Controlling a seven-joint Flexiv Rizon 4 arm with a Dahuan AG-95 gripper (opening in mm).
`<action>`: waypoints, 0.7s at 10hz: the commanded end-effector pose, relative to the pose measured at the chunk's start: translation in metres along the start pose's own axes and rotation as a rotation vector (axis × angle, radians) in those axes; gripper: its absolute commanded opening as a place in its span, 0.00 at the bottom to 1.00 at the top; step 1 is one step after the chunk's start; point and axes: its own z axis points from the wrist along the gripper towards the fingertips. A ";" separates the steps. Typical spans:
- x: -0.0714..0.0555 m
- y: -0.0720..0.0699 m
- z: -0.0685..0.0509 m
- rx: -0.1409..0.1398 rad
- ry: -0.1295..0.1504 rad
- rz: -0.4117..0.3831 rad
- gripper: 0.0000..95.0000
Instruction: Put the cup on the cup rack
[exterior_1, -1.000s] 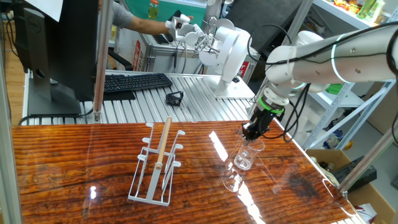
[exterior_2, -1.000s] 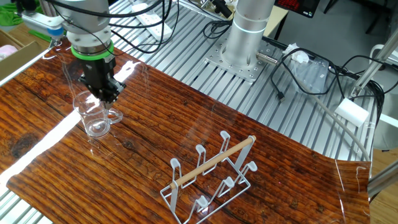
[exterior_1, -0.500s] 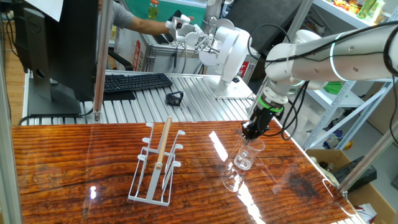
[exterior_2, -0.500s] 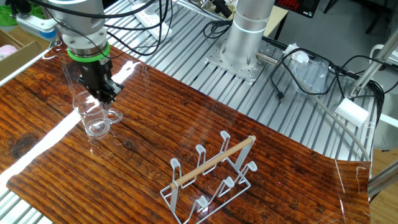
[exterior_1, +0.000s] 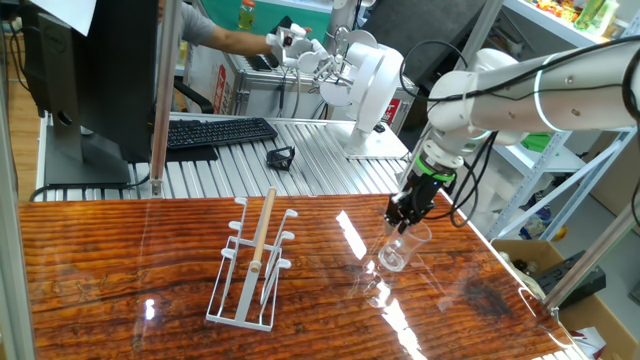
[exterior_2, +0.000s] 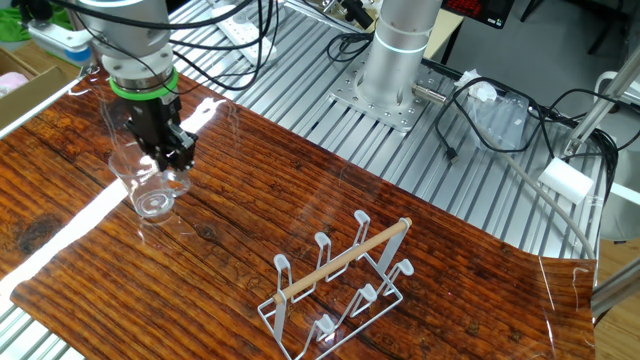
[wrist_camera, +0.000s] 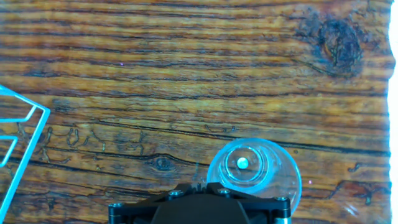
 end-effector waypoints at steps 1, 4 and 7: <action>-0.001 0.002 0.000 -0.005 -0.003 0.013 0.40; -0.004 0.008 0.000 -0.045 -0.002 0.035 0.00; -0.007 0.011 -0.003 -0.057 0.013 0.050 0.00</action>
